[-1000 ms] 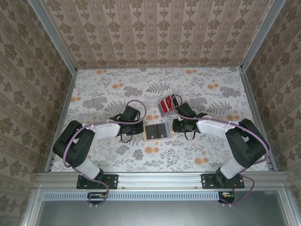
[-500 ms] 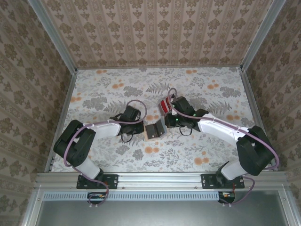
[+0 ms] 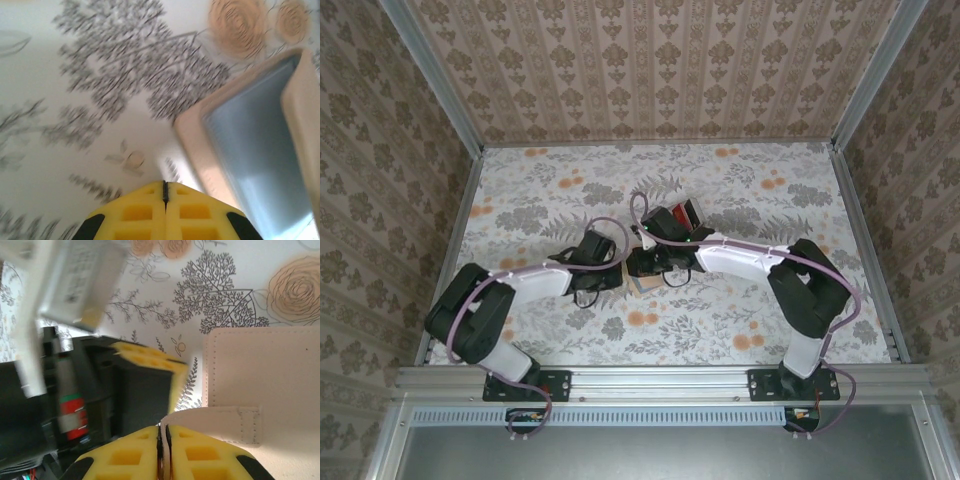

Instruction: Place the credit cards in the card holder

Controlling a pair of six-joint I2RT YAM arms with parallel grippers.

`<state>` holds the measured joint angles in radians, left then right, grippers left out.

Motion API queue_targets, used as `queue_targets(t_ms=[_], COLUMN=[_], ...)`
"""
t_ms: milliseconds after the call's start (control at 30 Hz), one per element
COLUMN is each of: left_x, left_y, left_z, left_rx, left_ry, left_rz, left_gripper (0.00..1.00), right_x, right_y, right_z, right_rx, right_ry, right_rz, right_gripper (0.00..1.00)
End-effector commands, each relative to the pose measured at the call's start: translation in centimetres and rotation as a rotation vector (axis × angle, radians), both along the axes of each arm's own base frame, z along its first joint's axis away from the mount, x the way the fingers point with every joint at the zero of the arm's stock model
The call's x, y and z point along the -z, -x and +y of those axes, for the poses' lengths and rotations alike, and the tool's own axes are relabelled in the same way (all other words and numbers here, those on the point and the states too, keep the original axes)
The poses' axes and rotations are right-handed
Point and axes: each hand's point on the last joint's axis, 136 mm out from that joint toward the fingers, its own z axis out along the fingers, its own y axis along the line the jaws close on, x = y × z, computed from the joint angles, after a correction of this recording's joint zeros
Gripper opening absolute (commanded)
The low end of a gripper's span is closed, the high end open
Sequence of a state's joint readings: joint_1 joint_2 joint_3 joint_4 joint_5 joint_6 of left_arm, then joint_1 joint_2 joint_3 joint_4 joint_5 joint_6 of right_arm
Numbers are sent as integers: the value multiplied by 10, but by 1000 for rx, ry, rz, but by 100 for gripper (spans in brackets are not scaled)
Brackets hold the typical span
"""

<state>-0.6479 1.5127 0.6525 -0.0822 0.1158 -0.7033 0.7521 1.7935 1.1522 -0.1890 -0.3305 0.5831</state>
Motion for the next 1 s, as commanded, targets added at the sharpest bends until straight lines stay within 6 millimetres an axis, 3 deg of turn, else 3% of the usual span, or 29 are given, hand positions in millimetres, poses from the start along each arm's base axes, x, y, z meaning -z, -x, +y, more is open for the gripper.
queue_targets(t_ms=[0, 167, 267, 467, 633, 833, 967], left_x=[0, -11, -20, -37, -46, -63, -82], left_y=[6, 0, -4, -9, -13, -18, -25], left_z=[30, 50, 48, 37, 45, 41, 41], left_rx=[-44, -94, -85, -64, -74, -58, -43], left_ry=[-64, -52, -31, 20, -9, 12, 3], left_rz=[-3, -37, -46, -72, -112, -142, -183], left_gripper=[0, 1, 2, 2, 3, 4, 3], right_x=[13, 23, 18, -19, -47, -55, -43], right_y=[4, 18, 18, 11, 5, -2, -5], right_z=[-1, 5, 1, -5, -19, -43, -62], right_rx=[6, -26, -13, -10, 39, 109, 152], right_ry=[15, 11, 19, 8, -20, -15, 21], right_rz=[43, 81, 68, -12, -79, -117, -111], right_gripper=[18, 44, 52, 59, 70, 73, 65])
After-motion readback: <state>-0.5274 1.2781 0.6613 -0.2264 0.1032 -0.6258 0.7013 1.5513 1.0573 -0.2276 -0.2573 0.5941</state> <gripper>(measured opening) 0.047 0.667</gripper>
